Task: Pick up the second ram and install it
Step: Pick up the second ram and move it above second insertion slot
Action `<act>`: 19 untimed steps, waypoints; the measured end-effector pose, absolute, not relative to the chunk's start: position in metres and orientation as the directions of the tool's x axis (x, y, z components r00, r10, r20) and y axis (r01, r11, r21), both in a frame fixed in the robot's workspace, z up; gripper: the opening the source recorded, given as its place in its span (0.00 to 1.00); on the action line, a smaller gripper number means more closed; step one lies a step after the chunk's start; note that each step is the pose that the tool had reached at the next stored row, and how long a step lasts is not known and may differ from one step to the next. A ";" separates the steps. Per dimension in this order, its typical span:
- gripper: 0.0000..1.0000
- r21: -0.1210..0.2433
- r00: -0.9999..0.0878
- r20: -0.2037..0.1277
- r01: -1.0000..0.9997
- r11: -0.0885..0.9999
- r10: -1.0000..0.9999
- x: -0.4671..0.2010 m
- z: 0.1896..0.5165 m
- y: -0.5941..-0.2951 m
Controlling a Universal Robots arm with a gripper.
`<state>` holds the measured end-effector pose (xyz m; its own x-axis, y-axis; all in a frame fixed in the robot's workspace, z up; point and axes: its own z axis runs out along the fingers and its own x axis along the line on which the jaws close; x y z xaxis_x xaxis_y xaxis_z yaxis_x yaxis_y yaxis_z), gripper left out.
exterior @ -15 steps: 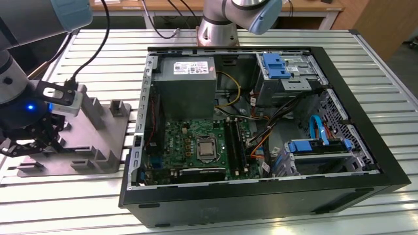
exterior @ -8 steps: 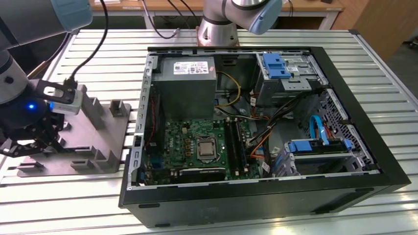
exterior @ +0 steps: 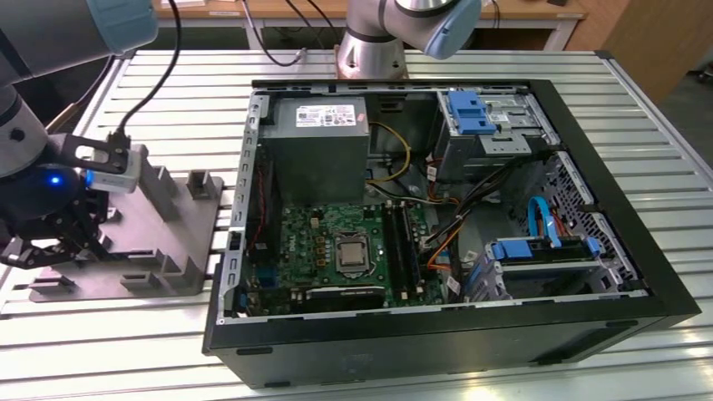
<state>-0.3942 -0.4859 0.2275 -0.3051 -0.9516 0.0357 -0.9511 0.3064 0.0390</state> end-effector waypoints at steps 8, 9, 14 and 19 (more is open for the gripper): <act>0.10 0.039 -0.257 0.036 -0.965 0.258 -0.966 -0.394 0.227 -0.486; 0.10 0.039 -0.250 0.036 -0.967 0.252 -0.967 -0.394 0.227 -0.486; 0.10 0.039 -0.219 0.036 -0.975 0.220 -0.975 -0.394 0.227 -0.486; 0.10 0.039 -0.187 0.036 -0.981 0.188 -0.982 -0.394 0.227 -0.486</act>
